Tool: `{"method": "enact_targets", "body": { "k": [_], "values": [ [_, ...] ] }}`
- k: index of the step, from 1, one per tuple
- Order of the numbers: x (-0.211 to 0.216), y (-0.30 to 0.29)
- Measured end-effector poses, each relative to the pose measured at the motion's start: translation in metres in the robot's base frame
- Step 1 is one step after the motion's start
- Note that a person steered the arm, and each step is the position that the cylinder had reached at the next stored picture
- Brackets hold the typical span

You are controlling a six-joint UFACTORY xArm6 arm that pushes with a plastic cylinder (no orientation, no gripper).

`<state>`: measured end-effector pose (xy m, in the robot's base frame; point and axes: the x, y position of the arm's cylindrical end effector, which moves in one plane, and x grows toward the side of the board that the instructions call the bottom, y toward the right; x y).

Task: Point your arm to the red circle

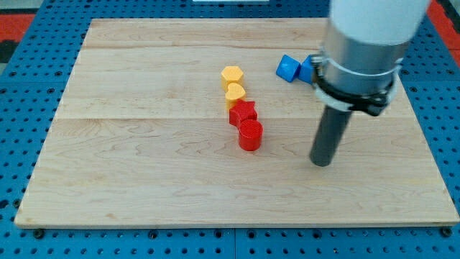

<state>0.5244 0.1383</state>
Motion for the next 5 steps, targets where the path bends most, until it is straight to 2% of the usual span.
{"method": "enact_targets", "body": {
  "k": [2, 5],
  "values": [
    [0.000, 0.032],
    [-0.013, 0.043]
  ]
}}
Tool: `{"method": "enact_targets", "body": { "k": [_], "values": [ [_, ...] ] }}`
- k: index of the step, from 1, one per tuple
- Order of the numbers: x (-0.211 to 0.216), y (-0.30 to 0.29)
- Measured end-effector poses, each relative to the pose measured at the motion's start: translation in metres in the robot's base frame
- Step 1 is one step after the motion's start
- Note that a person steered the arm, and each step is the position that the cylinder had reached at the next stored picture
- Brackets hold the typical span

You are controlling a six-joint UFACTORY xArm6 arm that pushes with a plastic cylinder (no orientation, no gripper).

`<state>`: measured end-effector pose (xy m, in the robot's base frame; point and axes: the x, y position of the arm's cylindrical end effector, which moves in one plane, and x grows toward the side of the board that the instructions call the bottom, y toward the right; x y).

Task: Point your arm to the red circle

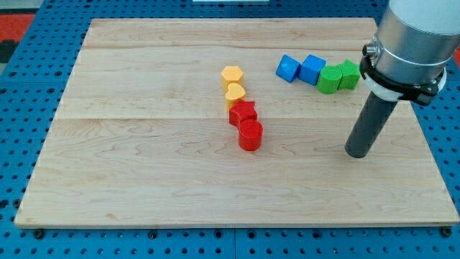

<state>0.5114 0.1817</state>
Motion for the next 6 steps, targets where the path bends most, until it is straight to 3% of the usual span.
{"method": "enact_targets", "body": {
  "k": [3, 5, 6],
  "values": [
    [0.009, -0.092],
    [0.009, -0.098],
    [-0.012, -0.098]
  ]
}}
